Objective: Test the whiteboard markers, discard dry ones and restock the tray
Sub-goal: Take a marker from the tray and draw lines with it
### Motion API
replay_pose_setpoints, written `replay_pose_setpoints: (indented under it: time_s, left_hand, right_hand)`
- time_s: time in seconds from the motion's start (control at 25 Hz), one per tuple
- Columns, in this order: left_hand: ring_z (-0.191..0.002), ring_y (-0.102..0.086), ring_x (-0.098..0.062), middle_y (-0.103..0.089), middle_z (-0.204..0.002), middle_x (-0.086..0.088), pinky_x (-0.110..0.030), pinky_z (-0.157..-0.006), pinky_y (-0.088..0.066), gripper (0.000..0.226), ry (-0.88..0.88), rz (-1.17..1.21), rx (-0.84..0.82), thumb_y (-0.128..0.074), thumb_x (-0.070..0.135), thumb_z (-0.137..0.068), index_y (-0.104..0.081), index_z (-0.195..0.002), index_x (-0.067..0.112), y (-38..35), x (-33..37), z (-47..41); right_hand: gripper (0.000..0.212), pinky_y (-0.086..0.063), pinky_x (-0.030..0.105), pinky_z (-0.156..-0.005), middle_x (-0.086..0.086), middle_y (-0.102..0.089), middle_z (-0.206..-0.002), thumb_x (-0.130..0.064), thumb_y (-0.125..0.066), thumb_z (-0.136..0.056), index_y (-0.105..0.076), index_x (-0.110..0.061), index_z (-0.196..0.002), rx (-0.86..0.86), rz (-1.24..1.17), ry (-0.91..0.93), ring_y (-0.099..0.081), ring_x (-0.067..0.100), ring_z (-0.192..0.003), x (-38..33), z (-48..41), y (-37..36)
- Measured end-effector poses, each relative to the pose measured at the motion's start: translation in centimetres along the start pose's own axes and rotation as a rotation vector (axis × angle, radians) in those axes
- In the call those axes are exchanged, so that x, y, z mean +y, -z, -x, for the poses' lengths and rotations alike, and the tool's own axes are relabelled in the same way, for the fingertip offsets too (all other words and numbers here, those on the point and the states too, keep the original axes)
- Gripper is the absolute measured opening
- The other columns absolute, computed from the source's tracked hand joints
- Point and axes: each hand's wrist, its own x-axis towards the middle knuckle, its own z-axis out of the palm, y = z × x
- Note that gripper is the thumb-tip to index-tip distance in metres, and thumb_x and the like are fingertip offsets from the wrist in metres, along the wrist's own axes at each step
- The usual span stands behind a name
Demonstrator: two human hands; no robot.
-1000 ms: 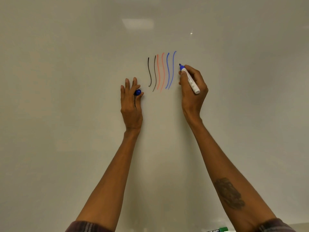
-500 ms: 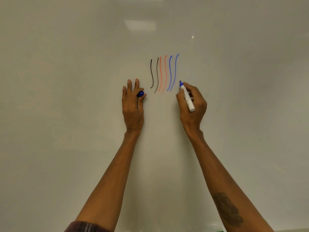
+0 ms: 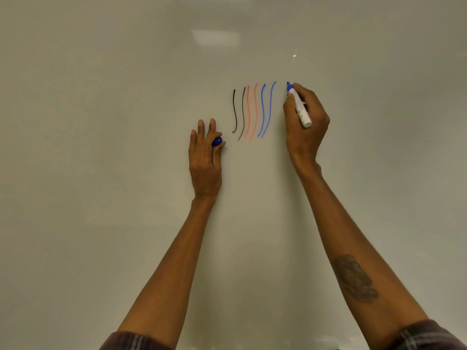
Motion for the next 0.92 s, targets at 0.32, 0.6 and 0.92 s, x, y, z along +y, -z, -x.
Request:
replay_pose_setpoints:
  time_s: [0.32, 0.6, 0.92]
  left_hand:
    - [-0.146, -0.015, 0.008, -0.038, -0.147, 0.008, -0.047, -0.117, -0.033, 0.039, -0.026, 0.045, 0.014, -0.058, 0.01, -0.098, -0.054, -0.136, 0.002, 0.5, 0.9, 0.1]
    - [-0.131, -0.055, -0.019, -0.063, -0.134, -0.006, -0.038, -0.114, -0.041, 0.032, 0.394, 0.364, 0.049, -0.061, 0.016, -0.098, -0.064, -0.128, 0.007, 3.4, 3.0, 1.2]
    - [-0.097, -0.074, -0.027, -0.076, -0.104, -0.012, -0.041, -0.096, -0.055, 0.029, 1.035, 0.699, 0.34, -0.06, 0.021, -0.098, -0.067, -0.116, 0.0, 9.1, 3.1, 6.1]
  right_hand:
    - [0.022, -0.056, 0.036, -0.069, 0.002, -0.071, -0.096, -0.014, -0.064, -0.091, -0.071, -0.008, -0.112, -0.155, -0.06, -0.164, -0.067, 0.013, -0.08, 2.3, 10.0, 3.6]
    - [0.02, -0.056, 0.036, -0.079, 0.02, -0.071, -0.098, -0.008, -0.06, -0.095, -0.066, -0.002, -0.113, -0.311, -0.647, -0.723, -0.067, 0.026, -0.085, -0.4, 13.9, 2.6]
    - [0.022, -0.059, 0.035, -0.083, 0.022, -0.072, -0.105, -0.008, -0.054, -0.098, -0.064, 0.002, -0.116, -0.508, -0.777, -0.856, -0.071, 0.034, -0.092, -3.4, 21.3, -0.7]
